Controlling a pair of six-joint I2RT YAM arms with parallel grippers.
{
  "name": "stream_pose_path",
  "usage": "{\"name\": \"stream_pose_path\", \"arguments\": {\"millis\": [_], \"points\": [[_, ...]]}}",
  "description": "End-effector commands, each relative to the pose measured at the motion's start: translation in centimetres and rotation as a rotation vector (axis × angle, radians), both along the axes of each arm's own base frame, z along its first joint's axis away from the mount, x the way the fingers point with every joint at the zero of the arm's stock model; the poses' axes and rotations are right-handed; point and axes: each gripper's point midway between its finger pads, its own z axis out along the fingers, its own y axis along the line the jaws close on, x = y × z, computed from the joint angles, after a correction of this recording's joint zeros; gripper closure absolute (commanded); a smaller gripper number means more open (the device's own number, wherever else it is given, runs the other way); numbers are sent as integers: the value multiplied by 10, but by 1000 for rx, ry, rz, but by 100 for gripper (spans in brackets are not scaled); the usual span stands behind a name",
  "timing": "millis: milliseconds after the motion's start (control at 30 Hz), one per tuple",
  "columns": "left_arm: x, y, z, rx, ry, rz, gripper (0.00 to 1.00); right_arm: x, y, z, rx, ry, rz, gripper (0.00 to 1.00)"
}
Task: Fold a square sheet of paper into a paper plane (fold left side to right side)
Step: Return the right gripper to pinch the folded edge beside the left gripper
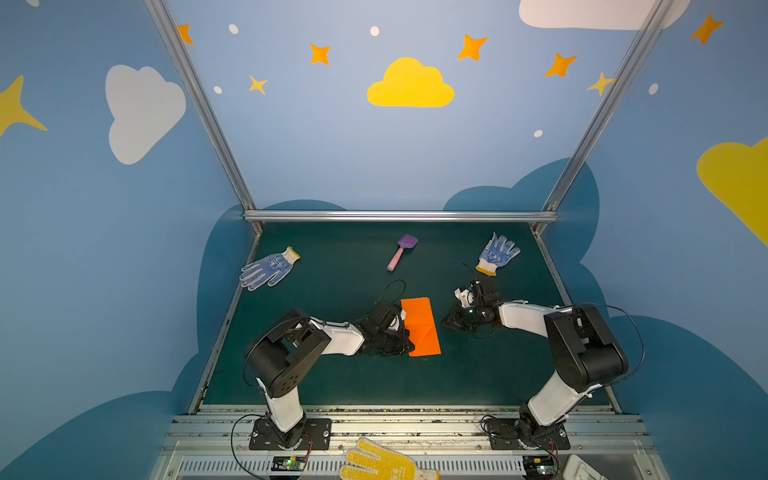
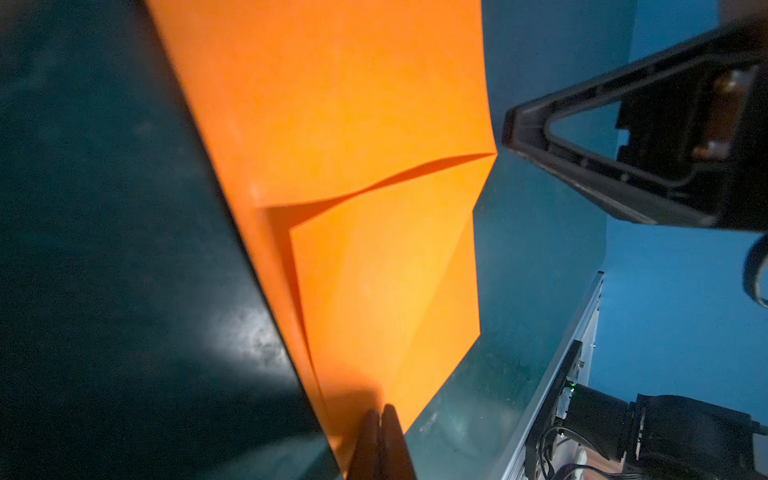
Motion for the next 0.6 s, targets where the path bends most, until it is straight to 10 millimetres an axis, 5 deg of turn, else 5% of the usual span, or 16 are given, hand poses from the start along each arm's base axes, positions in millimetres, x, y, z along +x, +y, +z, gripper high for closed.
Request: {"name": "stream_pose_path", "arguments": {"millis": [0,167,333,567], "points": [[-24,19,-25,103,82,-16,96,-19,14,18,-7,-20,41,100],[-24,18,-25,102,82,-17,96,-36,40,26,-6,-44,93,100],[-23,18,-25,106,82,-20,96,-40,56,9,-21,-20,115,100],[-26,21,-27,108,89,-19,96,-45,47,-25,-77,31,94,100]]}}
